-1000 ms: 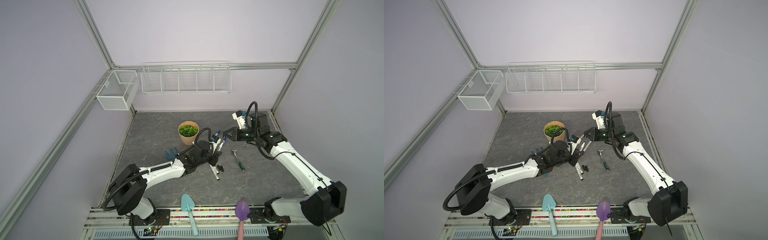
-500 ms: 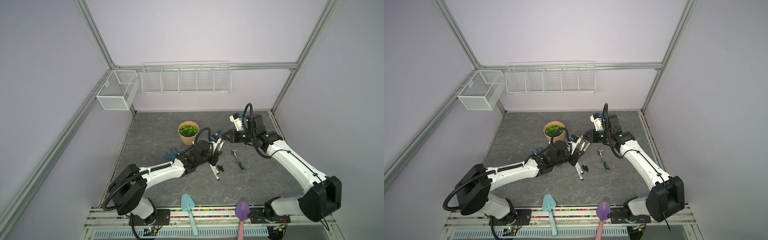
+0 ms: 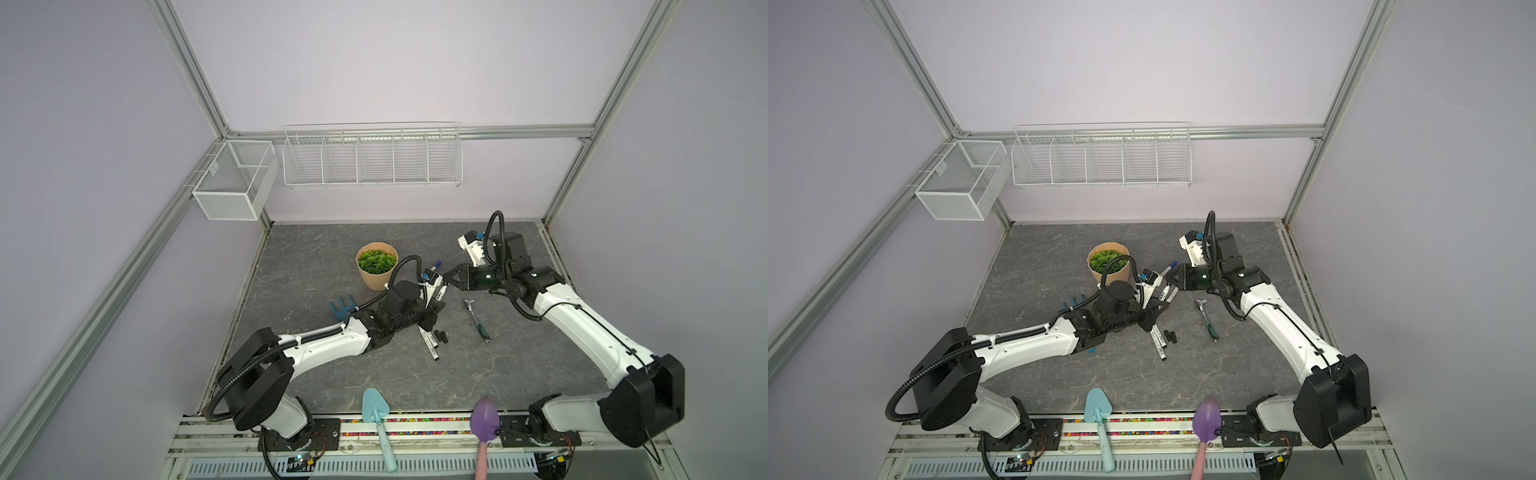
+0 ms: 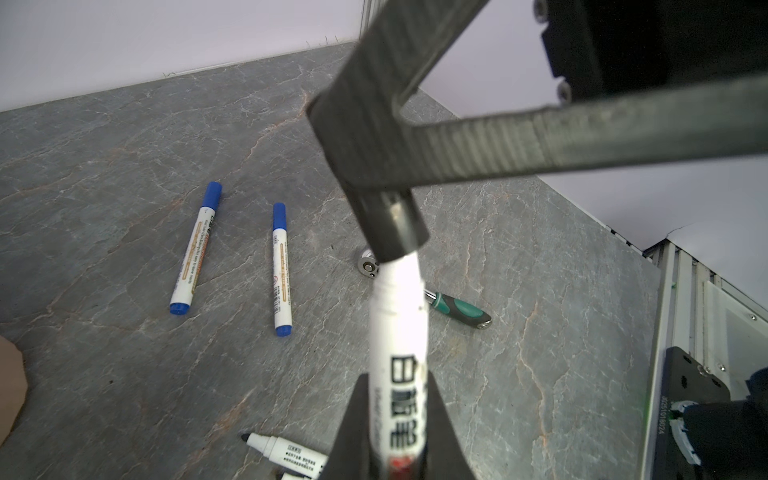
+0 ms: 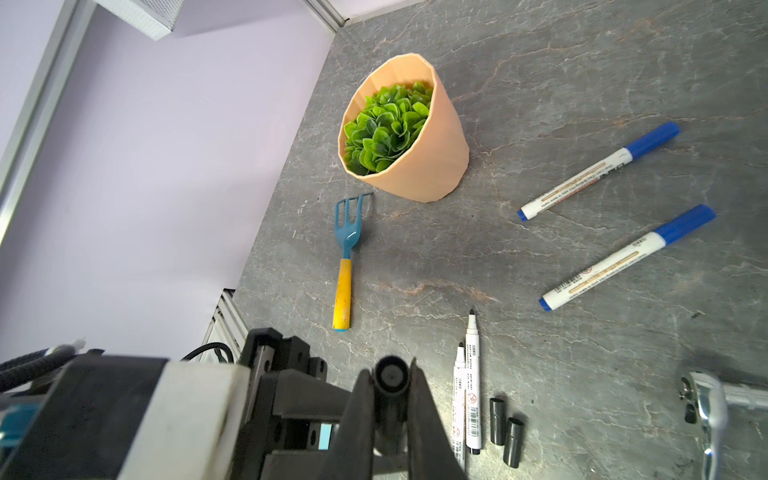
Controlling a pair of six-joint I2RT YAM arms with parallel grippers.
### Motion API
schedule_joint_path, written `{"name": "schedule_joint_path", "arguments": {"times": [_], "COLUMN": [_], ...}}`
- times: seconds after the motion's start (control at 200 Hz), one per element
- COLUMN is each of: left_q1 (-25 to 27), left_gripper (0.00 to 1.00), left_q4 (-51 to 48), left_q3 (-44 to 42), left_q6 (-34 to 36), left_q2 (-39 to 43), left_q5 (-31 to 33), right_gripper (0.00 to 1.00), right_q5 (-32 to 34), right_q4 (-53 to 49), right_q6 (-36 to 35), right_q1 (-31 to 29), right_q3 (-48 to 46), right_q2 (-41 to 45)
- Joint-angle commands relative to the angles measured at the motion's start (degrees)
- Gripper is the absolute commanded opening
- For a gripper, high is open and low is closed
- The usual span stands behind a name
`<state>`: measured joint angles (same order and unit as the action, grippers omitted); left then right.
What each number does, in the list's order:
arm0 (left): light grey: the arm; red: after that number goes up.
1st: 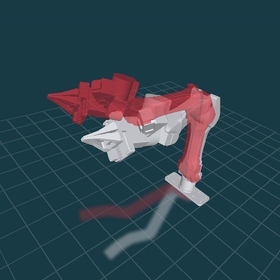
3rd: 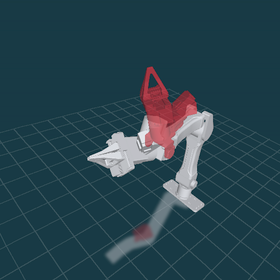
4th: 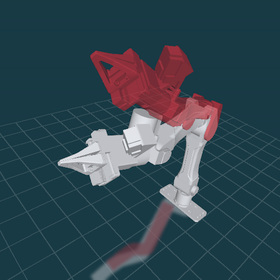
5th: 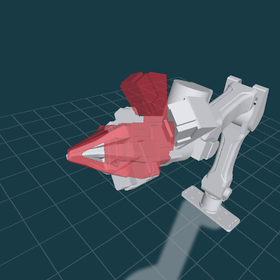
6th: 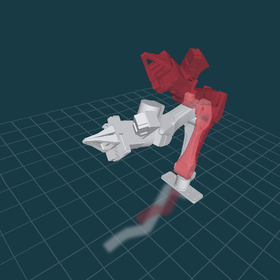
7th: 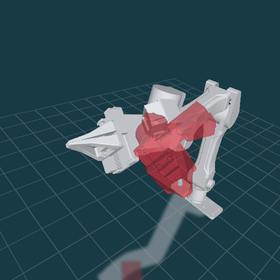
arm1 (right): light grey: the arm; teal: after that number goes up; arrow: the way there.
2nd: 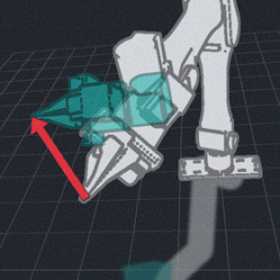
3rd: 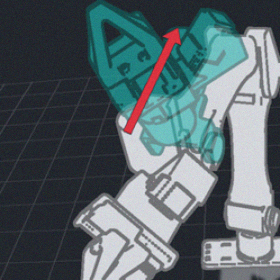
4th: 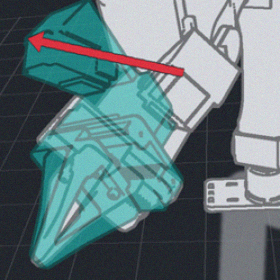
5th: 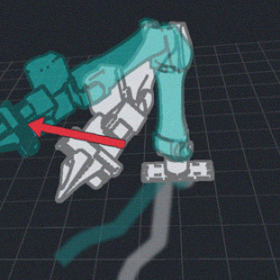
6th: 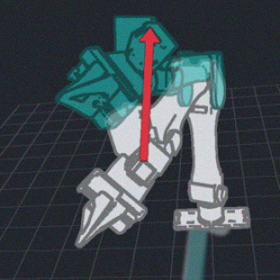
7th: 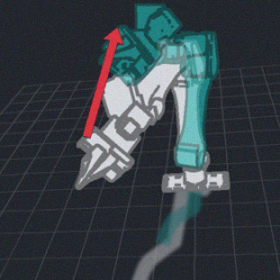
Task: Insert the pens into the pen caps
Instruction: 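Lower the black cap onto the marker tip with the right gripper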
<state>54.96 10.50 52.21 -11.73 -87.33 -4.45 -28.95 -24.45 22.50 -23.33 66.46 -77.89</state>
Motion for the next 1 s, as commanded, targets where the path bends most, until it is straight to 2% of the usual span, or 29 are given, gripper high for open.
{"name": "schedule_joint_path", "arguments": {"times": [0.0,0.11,0.245,0.405,0.555,0.865,0.995], "left_q1": [-1.77,-4.4,-6.22,-6.27,-6.08,-4.75,-3.74], "left_gripper": [0.0,0.0,0.0,0.0,0.0,0.0,0.0], "left_q4": [7.49,12.57,18.23,17.87,25.49,33.25,36.16], "left_q3": [1.68,1.94,2.48,6.29,4.22,0.15,-1.59], "left_q6": [-2.58,-5.56,-5.29,0.15,5.57,9.19,10.8], "left_q2": [0.23,0.62,1.39,1.16,1.2,1.48,1.68], "left_q5": [-0.25,-1.82,-2.39,-2.79,-1.45,-0.35,1.41], "right_gripper": [0.08,0.08,0.09,0.1,0.1,0.12,0.16], "right_q5": [-4.03,-5.23,-7.39,-11.36,-11.61,-10.25,-9.96], "right_q4": [-0.5,-0.82,-1.04,-3.78,-8.41,-8.67,-8.76], "right_q6": [0.77,1.1,0.58,-3.37,-7.97,-8.53,-8.8], "right_q1": [-0.25,-0.23,-0.26,-1.11,-3.35,-4.33,-4.36], "right_q3": [-1.24,-1.24,-1.01,0.87,3.29,3.5,3.7], "right_q2": [1.87,2.68,3.21,2.44,1.94,3.54,3.96]}}
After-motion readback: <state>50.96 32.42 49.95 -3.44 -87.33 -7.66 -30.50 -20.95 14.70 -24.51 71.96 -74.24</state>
